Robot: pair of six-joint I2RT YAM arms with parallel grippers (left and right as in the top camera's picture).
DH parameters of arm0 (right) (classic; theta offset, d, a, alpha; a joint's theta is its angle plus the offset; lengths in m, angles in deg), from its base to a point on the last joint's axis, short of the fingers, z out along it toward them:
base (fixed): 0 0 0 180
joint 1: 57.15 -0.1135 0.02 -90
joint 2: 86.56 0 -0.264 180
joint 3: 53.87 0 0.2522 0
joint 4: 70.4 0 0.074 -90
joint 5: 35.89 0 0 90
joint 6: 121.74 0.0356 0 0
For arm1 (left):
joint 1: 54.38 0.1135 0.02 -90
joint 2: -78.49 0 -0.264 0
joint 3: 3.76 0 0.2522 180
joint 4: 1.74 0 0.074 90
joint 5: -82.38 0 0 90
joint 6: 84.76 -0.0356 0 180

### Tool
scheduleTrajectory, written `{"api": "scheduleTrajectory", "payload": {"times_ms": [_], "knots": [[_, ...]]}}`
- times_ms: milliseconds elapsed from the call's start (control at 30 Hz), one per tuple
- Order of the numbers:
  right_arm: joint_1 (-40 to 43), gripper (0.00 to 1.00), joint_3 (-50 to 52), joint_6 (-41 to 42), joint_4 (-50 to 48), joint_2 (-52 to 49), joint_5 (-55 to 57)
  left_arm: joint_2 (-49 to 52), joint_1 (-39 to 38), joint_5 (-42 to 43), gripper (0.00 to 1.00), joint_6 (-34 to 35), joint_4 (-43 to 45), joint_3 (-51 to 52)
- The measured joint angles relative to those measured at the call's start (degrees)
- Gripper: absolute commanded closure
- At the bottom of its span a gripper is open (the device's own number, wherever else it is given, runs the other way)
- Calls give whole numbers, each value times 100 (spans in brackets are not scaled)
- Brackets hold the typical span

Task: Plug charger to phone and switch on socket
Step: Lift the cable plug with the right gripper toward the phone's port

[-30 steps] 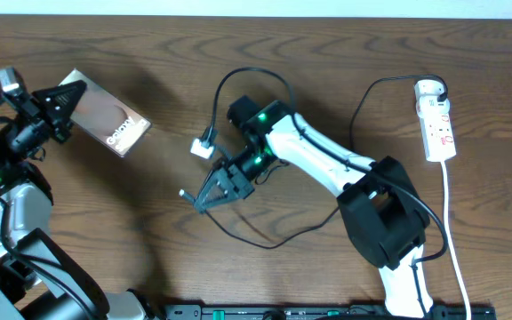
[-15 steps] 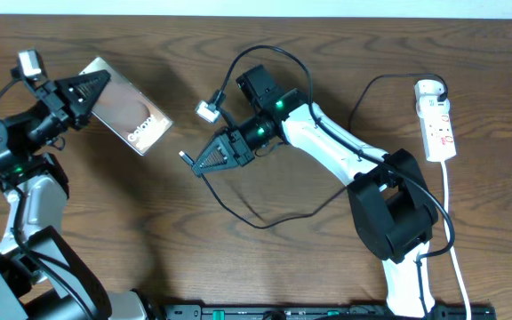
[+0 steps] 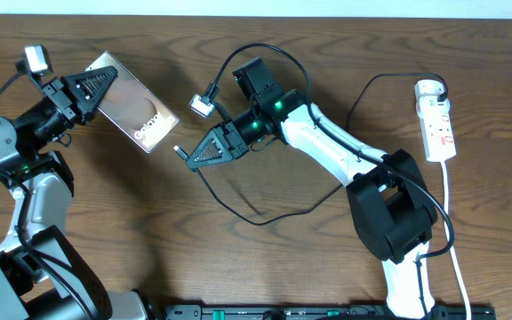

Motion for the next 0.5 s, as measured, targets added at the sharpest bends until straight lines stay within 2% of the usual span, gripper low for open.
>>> {"api": "scheduleTrajectory", "payload": {"times_ms": [267, 500], "knots": [[0, 99, 0, 50, -37, 0, 2, 0, 0, -76, 93, 0, 2, 0], [0, 99, 0, 146, -446, 11, -2, 0, 0, -92, 93, 0, 2, 0]]}}
